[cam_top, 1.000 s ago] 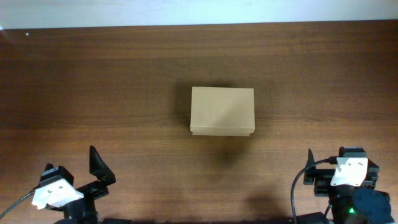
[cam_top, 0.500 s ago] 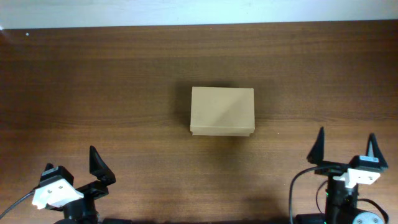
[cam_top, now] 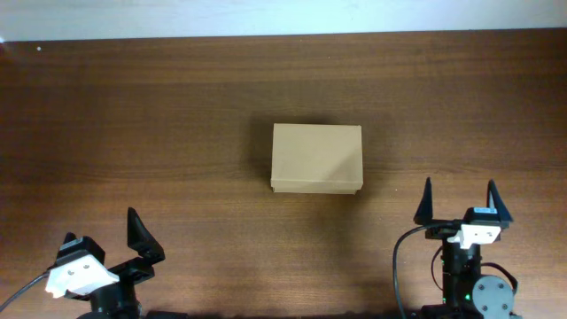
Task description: Pack container
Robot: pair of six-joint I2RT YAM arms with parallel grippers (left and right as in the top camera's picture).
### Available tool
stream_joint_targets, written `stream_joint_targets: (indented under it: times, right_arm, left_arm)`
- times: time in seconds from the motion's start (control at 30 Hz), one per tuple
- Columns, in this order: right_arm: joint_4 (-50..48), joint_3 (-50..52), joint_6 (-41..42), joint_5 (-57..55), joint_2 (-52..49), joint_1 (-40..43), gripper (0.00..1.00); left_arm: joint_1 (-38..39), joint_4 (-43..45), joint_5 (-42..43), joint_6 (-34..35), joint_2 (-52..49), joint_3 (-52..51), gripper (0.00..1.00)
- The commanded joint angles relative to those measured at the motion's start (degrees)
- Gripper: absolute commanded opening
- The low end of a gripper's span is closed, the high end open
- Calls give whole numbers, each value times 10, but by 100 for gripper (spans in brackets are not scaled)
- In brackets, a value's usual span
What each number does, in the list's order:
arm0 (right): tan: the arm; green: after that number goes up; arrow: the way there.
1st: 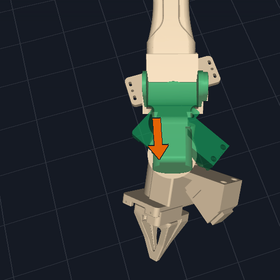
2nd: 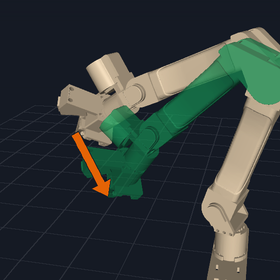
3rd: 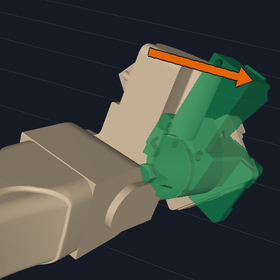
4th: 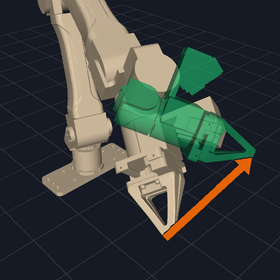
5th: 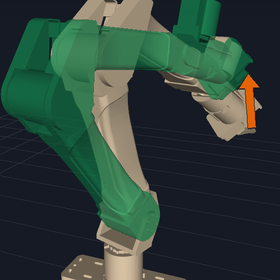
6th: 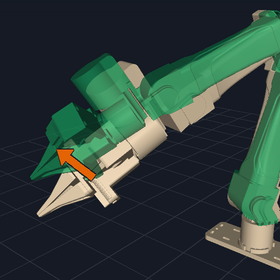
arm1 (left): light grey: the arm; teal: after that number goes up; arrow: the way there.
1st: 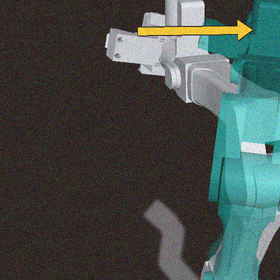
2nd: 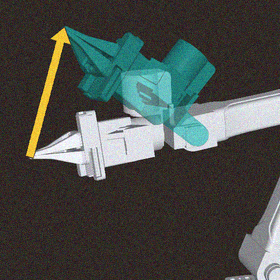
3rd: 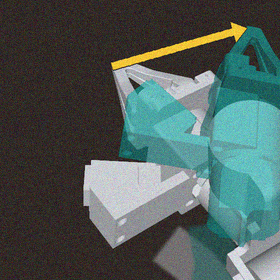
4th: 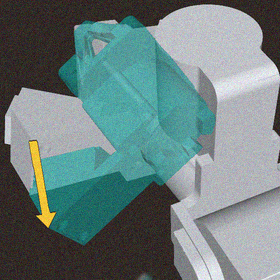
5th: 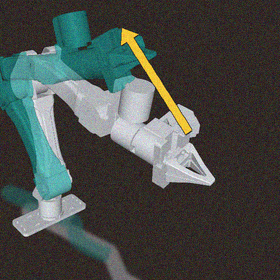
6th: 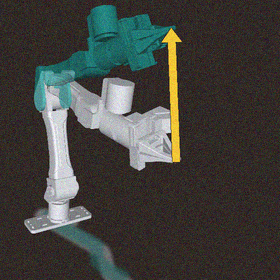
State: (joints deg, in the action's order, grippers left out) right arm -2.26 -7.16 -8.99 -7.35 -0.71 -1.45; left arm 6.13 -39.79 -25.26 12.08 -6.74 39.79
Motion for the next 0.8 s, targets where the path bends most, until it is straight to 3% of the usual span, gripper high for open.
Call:
stream_joint_targets:
  times: [0.0, 0.57, 0.77]
  right_arm:
    - [-6, 18, 5, 10, 5, 11, 99]
    - [-30, 68, 5, 12, 5, 11, 99]
    - [12, 68, 5, 12, 5, 11, 99]
  left_arm:
    - [-2, 1, 4, 7, 2, -1, 99]
    - [-2, 1, 4, 7, 2, -1, 99]
    - [-2, 1, 4, 7, 2, -1, 99]
